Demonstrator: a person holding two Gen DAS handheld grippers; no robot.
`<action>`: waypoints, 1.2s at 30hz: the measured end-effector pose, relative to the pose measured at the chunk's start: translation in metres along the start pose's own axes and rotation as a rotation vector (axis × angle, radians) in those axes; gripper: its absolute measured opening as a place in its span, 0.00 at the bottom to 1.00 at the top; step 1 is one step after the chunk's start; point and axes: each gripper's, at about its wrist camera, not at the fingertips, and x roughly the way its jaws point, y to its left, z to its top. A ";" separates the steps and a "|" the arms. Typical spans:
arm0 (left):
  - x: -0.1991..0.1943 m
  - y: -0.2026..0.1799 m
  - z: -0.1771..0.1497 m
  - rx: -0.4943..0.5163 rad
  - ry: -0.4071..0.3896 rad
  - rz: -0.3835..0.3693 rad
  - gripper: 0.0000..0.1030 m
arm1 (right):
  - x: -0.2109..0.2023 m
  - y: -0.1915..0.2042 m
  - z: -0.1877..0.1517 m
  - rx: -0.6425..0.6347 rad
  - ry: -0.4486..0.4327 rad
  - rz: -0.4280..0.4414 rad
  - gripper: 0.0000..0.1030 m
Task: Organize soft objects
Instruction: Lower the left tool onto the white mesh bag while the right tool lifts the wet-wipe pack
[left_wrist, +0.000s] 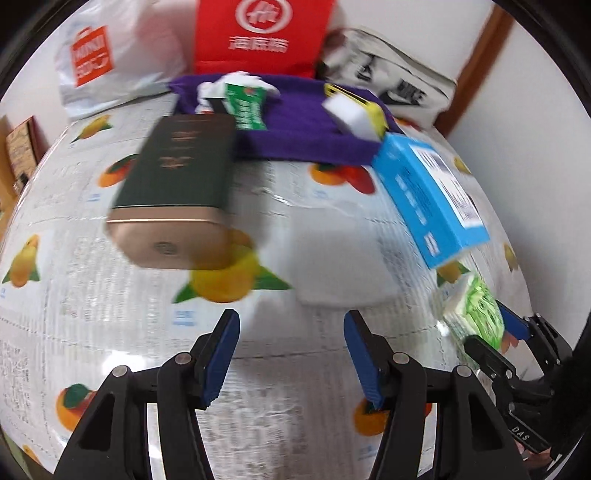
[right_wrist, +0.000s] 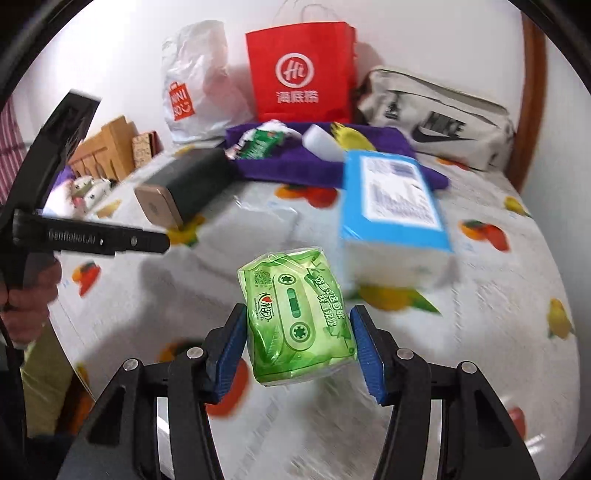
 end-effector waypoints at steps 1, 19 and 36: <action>0.002 -0.005 0.000 0.009 0.004 0.005 0.58 | -0.002 -0.004 -0.005 0.003 0.002 -0.011 0.54; 0.055 -0.039 0.034 -0.062 0.042 0.073 0.69 | 0.019 -0.047 -0.045 0.104 -0.008 -0.038 0.57; 0.073 -0.071 0.037 0.070 -0.055 0.186 0.58 | 0.022 -0.040 -0.044 0.084 -0.018 -0.068 0.63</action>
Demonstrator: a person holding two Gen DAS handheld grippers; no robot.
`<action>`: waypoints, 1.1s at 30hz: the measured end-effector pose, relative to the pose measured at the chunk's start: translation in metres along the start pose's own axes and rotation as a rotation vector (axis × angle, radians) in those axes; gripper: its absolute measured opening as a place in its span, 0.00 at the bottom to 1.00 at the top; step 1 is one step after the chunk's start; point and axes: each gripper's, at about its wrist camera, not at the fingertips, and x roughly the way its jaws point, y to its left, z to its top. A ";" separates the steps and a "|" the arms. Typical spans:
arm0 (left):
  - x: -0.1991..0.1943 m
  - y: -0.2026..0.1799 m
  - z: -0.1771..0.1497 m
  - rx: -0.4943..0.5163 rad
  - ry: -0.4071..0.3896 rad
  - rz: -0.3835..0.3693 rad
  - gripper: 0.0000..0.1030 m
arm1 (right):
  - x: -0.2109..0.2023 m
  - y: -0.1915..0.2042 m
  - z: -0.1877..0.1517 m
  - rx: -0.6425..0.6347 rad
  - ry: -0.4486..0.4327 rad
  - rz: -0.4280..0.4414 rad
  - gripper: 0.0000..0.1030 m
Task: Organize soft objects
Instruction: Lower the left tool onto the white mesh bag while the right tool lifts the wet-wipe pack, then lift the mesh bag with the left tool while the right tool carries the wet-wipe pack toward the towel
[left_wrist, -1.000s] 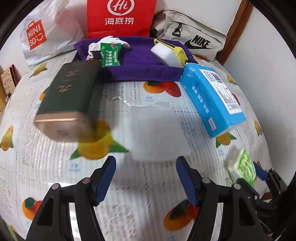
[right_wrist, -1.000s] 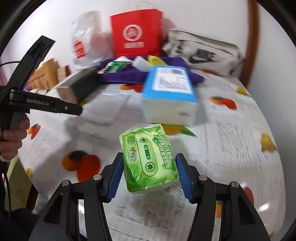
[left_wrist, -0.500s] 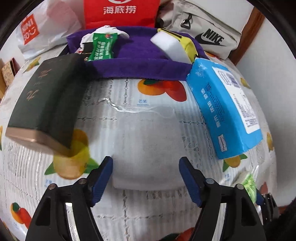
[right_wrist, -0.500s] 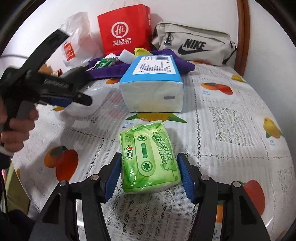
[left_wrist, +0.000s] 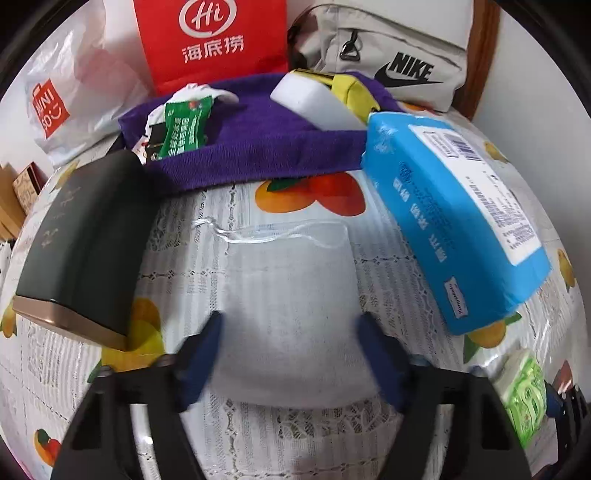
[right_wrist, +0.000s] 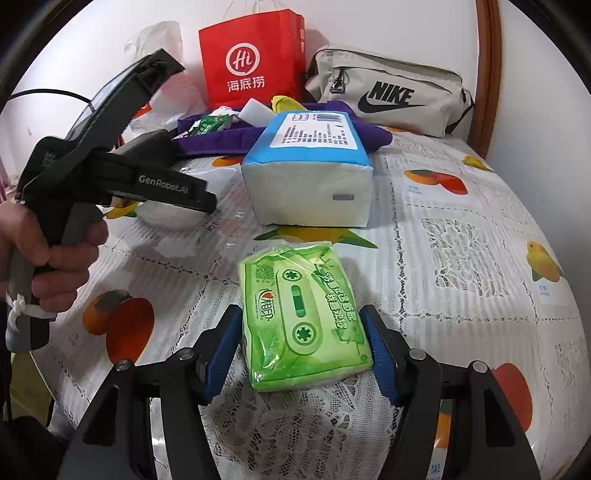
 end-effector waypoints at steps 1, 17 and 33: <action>-0.002 0.001 -0.001 0.012 -0.004 -0.007 0.47 | 0.000 0.000 0.000 0.002 0.000 -0.006 0.62; -0.048 0.071 -0.066 -0.053 -0.003 -0.144 0.11 | -0.010 0.013 -0.003 0.090 0.052 -0.084 0.57; -0.104 0.128 -0.088 -0.168 -0.110 -0.135 0.10 | -0.062 0.027 0.024 0.139 -0.013 -0.109 0.57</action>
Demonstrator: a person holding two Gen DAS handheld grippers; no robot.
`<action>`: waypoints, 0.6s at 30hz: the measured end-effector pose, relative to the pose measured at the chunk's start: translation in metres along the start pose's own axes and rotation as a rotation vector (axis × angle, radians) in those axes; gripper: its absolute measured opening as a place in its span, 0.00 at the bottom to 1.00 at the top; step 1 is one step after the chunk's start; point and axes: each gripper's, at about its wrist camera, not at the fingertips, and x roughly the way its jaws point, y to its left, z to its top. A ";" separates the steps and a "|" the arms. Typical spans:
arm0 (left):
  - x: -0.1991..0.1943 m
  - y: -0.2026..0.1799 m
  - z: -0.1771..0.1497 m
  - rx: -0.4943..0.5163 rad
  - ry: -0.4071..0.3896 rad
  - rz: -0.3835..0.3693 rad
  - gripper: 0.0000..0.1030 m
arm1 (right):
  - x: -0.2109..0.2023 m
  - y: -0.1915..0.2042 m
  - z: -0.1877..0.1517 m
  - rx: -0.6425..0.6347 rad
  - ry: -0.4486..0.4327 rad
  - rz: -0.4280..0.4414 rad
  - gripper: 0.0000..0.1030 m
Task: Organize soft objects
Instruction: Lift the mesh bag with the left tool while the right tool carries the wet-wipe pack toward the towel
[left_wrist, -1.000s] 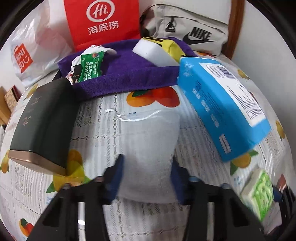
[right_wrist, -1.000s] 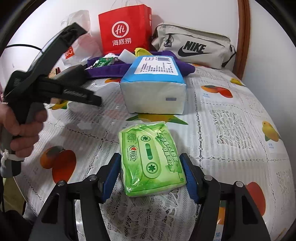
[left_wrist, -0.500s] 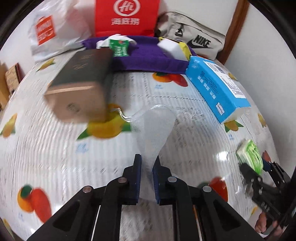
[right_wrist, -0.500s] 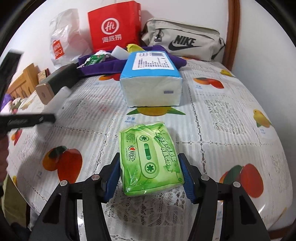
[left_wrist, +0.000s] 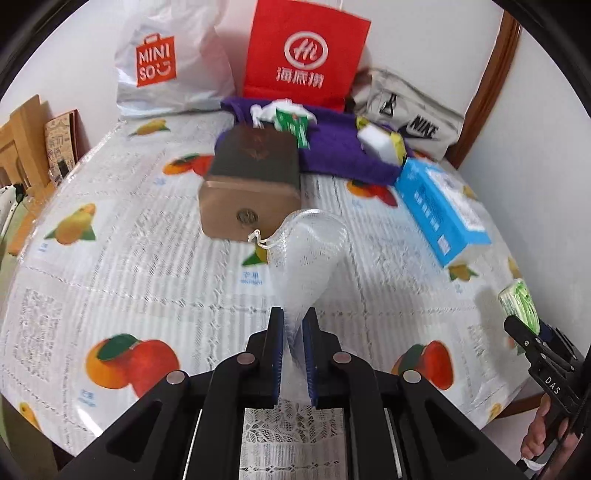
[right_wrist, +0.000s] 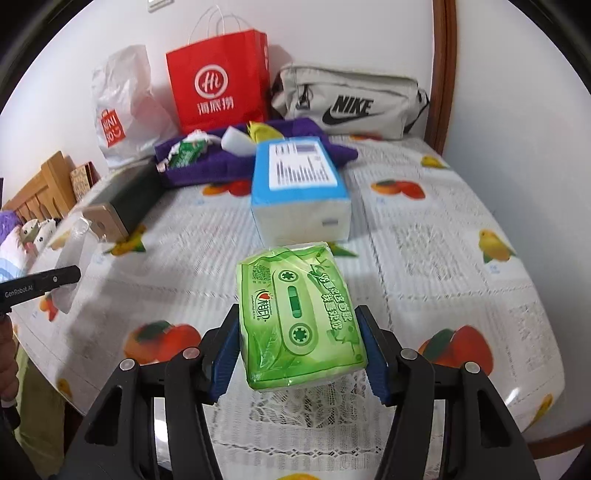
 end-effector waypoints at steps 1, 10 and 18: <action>-0.004 0.000 0.002 -0.001 -0.009 0.001 0.10 | -0.003 0.000 0.004 0.003 -0.006 0.005 0.57; -0.030 0.004 0.030 -0.016 -0.068 0.021 0.10 | -0.026 0.001 0.043 0.015 -0.079 0.025 0.57; -0.036 0.002 0.059 -0.019 -0.093 0.042 0.10 | -0.017 0.006 0.078 0.011 -0.095 0.065 0.57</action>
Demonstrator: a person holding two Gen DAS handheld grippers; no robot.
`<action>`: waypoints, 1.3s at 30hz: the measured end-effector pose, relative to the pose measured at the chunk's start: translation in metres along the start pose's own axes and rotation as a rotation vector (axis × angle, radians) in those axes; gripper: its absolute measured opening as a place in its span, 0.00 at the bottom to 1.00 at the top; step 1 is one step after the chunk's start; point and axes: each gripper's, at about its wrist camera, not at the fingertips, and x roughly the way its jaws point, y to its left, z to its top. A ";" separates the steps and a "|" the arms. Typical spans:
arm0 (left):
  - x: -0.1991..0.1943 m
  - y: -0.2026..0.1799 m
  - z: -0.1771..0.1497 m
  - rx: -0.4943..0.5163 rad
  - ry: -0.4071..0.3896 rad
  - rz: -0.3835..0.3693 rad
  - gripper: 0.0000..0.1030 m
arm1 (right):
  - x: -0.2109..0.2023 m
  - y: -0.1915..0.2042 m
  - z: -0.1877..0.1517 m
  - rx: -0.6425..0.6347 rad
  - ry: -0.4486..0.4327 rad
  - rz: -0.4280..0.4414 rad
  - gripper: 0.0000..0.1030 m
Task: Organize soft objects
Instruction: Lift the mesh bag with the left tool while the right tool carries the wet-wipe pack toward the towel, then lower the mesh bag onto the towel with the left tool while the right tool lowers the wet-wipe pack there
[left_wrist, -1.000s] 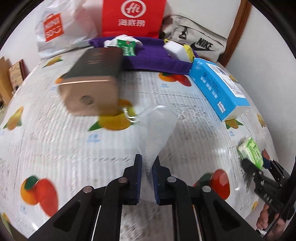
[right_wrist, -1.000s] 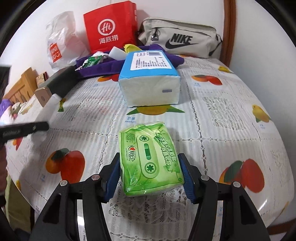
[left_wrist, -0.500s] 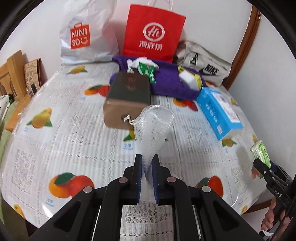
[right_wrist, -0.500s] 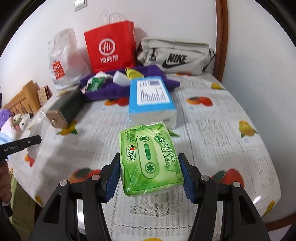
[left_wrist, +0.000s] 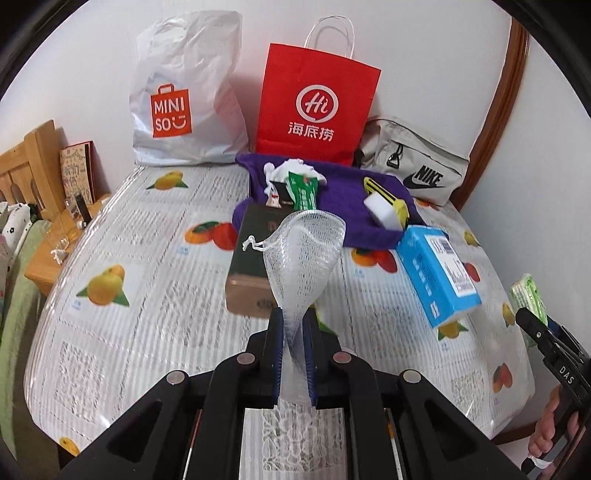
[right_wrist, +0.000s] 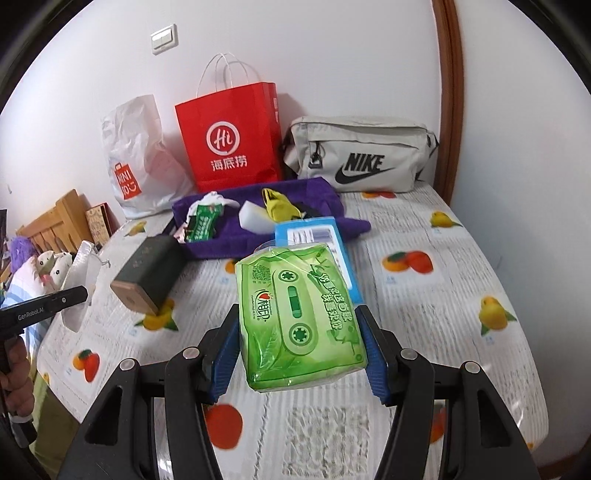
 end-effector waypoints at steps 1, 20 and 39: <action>0.001 0.000 0.003 -0.003 0.000 0.004 0.10 | 0.002 0.000 0.003 0.000 0.000 0.005 0.57; 0.054 -0.016 0.074 -0.009 0.022 0.000 0.10 | 0.077 0.004 0.082 -0.053 0.031 0.099 0.57; 0.125 -0.011 0.124 -0.012 0.088 0.000 0.10 | 0.167 -0.005 0.147 -0.050 0.062 0.117 0.57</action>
